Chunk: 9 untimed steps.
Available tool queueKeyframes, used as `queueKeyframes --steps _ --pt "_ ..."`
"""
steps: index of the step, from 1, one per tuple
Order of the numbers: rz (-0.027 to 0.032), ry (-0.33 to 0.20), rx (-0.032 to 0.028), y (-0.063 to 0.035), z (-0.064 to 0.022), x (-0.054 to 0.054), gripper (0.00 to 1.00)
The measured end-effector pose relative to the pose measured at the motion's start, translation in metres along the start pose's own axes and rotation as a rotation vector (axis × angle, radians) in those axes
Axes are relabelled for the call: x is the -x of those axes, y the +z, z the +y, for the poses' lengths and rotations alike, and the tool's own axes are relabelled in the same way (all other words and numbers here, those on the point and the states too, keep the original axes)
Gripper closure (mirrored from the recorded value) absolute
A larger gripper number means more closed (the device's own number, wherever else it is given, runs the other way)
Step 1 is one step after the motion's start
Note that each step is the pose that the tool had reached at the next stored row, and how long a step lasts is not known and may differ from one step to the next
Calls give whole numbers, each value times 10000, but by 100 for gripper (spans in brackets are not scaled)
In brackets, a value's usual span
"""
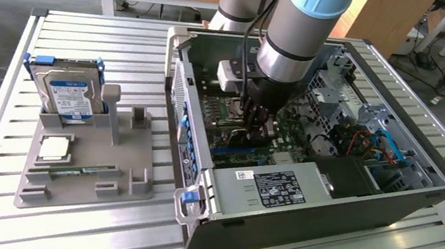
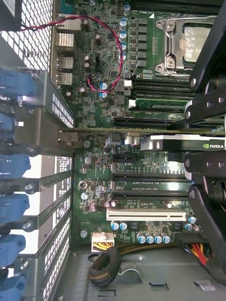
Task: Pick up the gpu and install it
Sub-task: 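Insert the gpu into the slot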
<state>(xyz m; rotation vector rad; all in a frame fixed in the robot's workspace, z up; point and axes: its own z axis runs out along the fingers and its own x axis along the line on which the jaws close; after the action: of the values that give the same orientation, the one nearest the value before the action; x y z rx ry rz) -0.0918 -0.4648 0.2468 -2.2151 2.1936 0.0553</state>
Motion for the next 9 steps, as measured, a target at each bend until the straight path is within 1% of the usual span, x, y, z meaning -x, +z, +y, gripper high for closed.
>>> queueKeyframes --steps 9 --pt "0 -53 2 0 0 0 73"
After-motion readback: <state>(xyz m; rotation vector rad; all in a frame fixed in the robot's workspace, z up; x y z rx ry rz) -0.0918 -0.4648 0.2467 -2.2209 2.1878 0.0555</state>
